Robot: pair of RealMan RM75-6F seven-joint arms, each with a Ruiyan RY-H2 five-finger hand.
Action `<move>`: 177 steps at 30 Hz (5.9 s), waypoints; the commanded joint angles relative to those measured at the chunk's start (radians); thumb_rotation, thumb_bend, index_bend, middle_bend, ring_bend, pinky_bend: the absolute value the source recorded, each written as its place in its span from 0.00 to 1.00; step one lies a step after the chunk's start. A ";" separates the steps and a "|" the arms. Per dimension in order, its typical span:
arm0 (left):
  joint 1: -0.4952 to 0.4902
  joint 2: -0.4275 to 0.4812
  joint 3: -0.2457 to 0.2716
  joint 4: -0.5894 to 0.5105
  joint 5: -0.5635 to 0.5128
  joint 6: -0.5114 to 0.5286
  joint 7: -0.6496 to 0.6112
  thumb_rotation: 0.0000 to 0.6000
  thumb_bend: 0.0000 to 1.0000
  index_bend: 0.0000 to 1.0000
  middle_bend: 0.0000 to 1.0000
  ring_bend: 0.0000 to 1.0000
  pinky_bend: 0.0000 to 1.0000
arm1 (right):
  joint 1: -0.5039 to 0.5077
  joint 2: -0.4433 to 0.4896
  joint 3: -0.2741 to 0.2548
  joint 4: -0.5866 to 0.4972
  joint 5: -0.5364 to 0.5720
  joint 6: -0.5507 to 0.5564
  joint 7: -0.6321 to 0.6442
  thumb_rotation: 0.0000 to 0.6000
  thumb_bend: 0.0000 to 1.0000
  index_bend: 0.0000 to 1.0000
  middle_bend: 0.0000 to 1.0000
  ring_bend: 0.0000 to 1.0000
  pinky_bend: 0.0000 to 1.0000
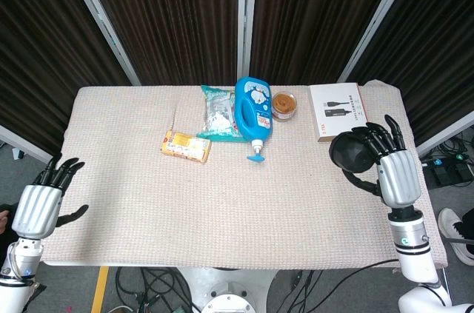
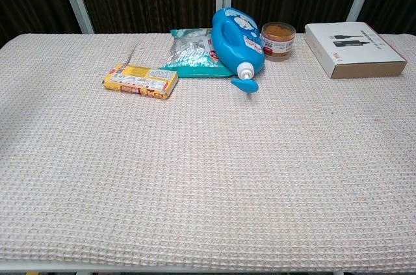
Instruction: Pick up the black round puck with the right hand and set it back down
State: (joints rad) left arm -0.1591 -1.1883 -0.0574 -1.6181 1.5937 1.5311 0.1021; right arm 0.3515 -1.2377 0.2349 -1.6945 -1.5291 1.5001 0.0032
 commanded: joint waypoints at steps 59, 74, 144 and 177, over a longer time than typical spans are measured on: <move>-0.012 -0.002 0.003 0.011 -0.030 -0.041 -0.022 1.00 0.13 0.17 0.14 0.03 0.29 | 0.234 -0.174 0.011 0.054 0.514 -0.540 -0.401 1.00 0.22 0.45 0.52 0.19 0.01; -0.016 -0.012 0.005 0.044 -0.048 -0.062 -0.051 1.00 0.13 0.17 0.14 0.03 0.29 | 0.098 0.060 0.000 0.055 0.532 -0.434 -0.205 1.00 0.23 0.45 0.52 0.19 0.00; -0.029 -0.056 0.009 0.099 -0.048 -0.074 -0.017 1.00 0.13 0.17 0.14 0.03 0.29 | 0.126 0.153 -0.035 0.053 0.436 -0.381 -0.148 1.00 0.23 0.44 0.51 0.17 0.00; -0.028 -0.064 0.019 0.088 -0.041 -0.071 -0.004 1.00 0.13 0.17 0.14 0.03 0.29 | 0.125 0.077 -0.068 0.090 0.353 -0.426 -0.128 1.00 0.22 0.43 0.50 0.16 0.00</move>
State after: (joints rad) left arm -0.1875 -1.2517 -0.0388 -1.5300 1.5534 1.4604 0.0976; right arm 0.5084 -1.0547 0.2223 -1.6247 -1.1073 1.0842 -0.1305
